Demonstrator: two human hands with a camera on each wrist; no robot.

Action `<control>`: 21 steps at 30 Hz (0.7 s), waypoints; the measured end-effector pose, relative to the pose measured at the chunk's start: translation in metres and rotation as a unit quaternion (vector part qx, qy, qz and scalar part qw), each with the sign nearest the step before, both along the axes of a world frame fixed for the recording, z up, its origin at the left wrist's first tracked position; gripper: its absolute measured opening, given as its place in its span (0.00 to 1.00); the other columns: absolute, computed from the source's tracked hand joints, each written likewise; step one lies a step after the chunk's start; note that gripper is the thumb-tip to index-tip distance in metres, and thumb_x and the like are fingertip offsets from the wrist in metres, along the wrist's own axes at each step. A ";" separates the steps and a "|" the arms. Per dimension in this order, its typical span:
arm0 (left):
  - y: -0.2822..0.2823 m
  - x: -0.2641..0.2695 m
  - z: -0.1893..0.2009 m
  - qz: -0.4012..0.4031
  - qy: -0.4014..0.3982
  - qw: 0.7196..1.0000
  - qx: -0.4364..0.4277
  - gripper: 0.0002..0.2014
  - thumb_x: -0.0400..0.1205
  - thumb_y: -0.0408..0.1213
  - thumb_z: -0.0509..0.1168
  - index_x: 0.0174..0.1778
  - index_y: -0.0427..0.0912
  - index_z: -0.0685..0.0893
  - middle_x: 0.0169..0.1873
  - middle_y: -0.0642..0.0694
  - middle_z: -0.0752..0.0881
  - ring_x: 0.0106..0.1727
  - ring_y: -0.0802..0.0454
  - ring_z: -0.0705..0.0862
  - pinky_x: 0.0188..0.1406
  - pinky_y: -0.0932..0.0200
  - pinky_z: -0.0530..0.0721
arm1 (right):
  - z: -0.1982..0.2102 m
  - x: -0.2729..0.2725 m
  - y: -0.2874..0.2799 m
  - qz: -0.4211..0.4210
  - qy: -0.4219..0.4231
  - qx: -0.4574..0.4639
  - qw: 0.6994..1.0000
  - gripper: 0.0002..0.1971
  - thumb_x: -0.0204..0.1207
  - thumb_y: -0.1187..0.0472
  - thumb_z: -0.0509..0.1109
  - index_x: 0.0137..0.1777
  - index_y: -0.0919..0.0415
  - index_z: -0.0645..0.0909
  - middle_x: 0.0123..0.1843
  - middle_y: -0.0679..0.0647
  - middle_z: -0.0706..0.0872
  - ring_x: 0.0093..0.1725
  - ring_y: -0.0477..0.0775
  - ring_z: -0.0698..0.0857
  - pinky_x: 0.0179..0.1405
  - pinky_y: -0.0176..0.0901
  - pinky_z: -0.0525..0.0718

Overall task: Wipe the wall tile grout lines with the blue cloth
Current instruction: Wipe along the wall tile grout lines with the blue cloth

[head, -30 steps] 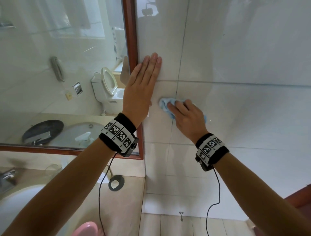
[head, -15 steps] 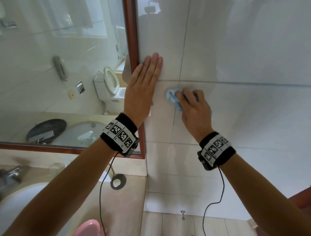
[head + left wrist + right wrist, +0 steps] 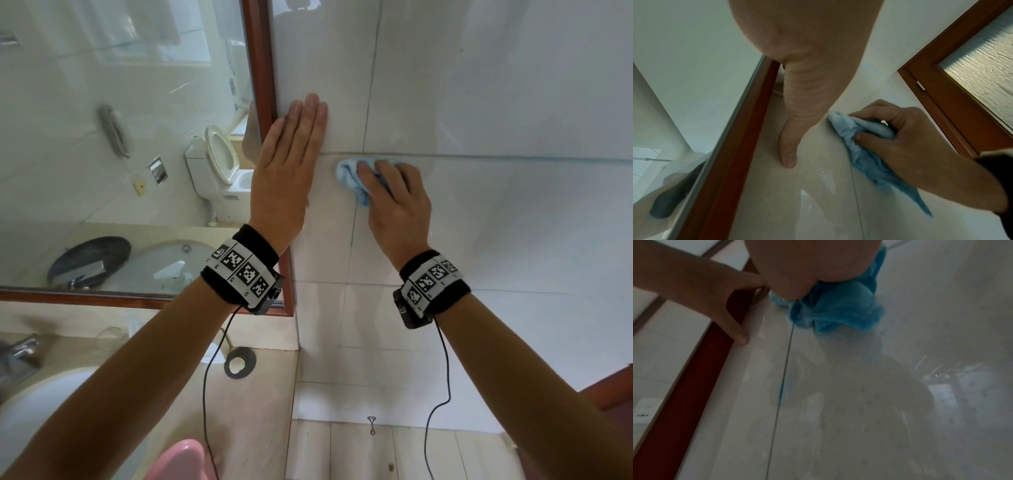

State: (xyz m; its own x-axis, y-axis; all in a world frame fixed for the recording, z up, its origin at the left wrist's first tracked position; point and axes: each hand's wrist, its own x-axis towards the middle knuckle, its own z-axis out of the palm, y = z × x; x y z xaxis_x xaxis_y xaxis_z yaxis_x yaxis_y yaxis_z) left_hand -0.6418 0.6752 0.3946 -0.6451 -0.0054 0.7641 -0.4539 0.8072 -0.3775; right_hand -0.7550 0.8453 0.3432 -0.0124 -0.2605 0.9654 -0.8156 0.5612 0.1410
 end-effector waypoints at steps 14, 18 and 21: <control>0.010 0.008 0.003 -0.023 -0.028 0.998 0.053 0.63 0.70 0.36 0.82 0.93 0.35 0.45 0.93 0.39 0.48 0.93 0.43 0.47 0.93 0.49 0.42 | -0.121 0.006 0.024 0.048 -0.020 0.310 0.949 0.20 0.70 0.71 0.78 0.64 0.64 0.86 0.56 0.59 0.87 0.53 0.61 0.83 0.55 0.57 0.88; 0.012 0.006 0.002 -0.018 -0.027 0.998 0.061 0.67 0.66 0.38 0.84 0.93 0.35 0.45 0.93 0.38 0.48 0.93 0.43 0.48 0.93 0.49 0.43 | -0.035 0.007 0.013 0.009 -0.033 0.110 0.993 0.17 0.73 0.74 0.74 0.60 0.61 0.89 0.53 0.61 0.86 0.47 0.63 0.80 0.35 0.52 0.84; 0.014 0.003 -0.002 -0.020 -0.017 0.997 0.068 0.66 0.66 0.35 0.84 0.93 0.35 0.46 0.93 0.38 0.49 0.93 0.42 0.48 0.93 0.49 0.44 | 0.033 0.003 0.002 -0.022 -0.046 -0.005 0.999 0.16 0.71 0.70 0.76 0.58 0.58 0.90 0.54 0.60 0.87 0.52 0.61 0.81 0.36 0.43 0.78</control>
